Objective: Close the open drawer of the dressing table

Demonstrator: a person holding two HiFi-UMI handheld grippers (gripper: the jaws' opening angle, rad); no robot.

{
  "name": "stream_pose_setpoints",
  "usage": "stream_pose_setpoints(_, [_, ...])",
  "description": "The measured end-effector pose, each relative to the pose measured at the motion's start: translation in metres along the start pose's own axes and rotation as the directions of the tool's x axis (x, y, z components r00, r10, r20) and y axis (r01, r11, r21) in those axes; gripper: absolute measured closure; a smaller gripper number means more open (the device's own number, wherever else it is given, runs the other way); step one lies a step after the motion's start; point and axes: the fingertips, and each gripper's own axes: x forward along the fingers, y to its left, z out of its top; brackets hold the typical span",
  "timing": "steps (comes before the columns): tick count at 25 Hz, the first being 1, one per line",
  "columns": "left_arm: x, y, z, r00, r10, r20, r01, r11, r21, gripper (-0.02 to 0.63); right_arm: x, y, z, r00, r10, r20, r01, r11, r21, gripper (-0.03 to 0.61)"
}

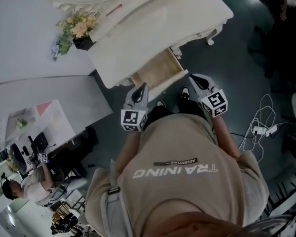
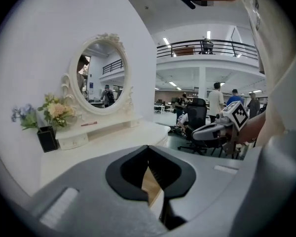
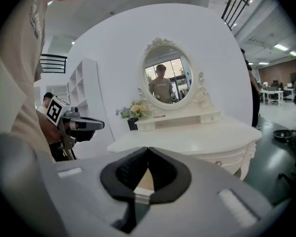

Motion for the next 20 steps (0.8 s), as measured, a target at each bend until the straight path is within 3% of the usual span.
stream_pose_setpoints(11, [-0.019, 0.045, -0.014, 0.980, 0.197, -0.010, -0.197, 0.976, -0.096, 0.607, 0.060, 0.012, -0.007, 0.979, 0.179, -0.101, -0.182, 0.983, -0.021, 0.574])
stream_pose_setpoints(20, [-0.030, 0.088, -0.024, 0.981, 0.191, 0.031, -0.186, 0.975, -0.119, 0.607, 0.103, 0.038, 0.013, 0.973, 0.173, -0.154, -0.190, 0.977, -0.099, 0.574])
